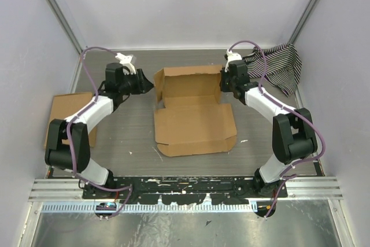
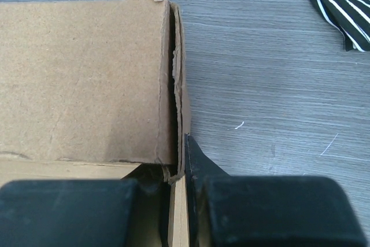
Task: Fold the paper box
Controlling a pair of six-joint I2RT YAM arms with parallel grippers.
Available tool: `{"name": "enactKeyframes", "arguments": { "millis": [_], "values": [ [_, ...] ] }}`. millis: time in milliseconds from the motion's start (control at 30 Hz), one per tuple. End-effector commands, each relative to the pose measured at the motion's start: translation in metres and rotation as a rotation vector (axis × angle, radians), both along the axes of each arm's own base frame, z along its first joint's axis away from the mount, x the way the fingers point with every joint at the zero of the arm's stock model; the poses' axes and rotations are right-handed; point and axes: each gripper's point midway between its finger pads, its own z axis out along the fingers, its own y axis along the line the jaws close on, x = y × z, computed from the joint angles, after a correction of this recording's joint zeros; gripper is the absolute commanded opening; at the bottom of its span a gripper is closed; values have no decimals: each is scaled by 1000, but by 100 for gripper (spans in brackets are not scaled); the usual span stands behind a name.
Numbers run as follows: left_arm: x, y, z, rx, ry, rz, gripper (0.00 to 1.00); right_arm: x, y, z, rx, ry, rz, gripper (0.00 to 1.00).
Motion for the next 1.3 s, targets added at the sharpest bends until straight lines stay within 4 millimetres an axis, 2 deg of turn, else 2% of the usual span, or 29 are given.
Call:
{"name": "enactKeyframes", "arguments": {
  "millis": [0, 133, 267, 433, 633, 900, 1133, 1267],
  "values": [
    [-12, -10, 30, -23, -76, -57, 50, 8, 11, 14, 45, -20, 15, 3],
    [-19, -20, 32, -26, -89, -81, 50, 8, 13, 15, 49, -23, 24, 3],
    [-15, -30, 27, -21, -79, -94, 49, 6, 15, 16, 59, -21, 33, 4],
    [-17, -38, 42, -21, -111, -97, 48, 4, 16, 14, 61, -14, 40, 4],
    [-29, -49, 51, -3, -132, -95, 48, 4, 18, 14, 77, -11, 43, 4],
    [-36, -58, 44, 5, -133, -102, 48, 2, 20, 15, 84, -7, 56, 4],
    [-20, -53, 28, 78, -141, -68, 49, -6, 26, 17, 105, -10, 97, 4],
    [-6, -53, 33, 91, -177, -37, 49, -12, 26, 18, 106, -12, 112, 4]
  ]
}}
